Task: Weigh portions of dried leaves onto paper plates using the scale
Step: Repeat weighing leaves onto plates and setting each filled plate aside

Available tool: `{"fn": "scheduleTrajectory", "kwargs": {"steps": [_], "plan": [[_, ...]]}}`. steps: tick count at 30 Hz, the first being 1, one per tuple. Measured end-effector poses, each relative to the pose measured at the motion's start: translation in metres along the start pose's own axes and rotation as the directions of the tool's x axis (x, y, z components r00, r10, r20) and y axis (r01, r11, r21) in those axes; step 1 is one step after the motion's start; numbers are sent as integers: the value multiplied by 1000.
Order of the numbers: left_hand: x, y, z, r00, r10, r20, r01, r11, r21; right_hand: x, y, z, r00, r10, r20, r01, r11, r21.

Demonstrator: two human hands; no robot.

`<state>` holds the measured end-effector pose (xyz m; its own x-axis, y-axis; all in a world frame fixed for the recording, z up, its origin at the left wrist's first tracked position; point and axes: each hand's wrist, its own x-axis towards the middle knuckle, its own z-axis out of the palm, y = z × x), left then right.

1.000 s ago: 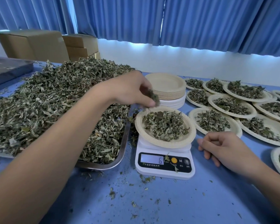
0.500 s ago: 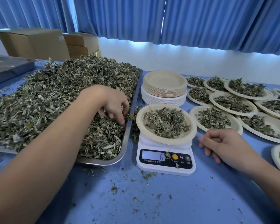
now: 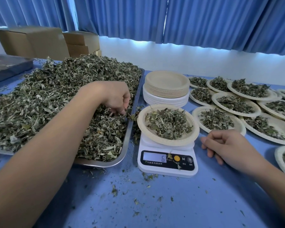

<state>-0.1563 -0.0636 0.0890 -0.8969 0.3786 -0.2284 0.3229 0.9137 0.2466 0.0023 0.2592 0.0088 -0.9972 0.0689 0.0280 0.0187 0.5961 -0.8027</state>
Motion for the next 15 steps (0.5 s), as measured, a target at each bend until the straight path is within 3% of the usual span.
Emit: {"fn": "scheduleTrajectory", "kwargs": {"steps": [4,15], "plan": [[-2,0,-4,1000,-25,-15,23,990,-138,0,-1,0,1000,1,-3,-1,1000,-4],[-6,4,-8,992,60,-107,-76,985,-155,0,-2,1,1000,7,5,-7,1000,9]]}}
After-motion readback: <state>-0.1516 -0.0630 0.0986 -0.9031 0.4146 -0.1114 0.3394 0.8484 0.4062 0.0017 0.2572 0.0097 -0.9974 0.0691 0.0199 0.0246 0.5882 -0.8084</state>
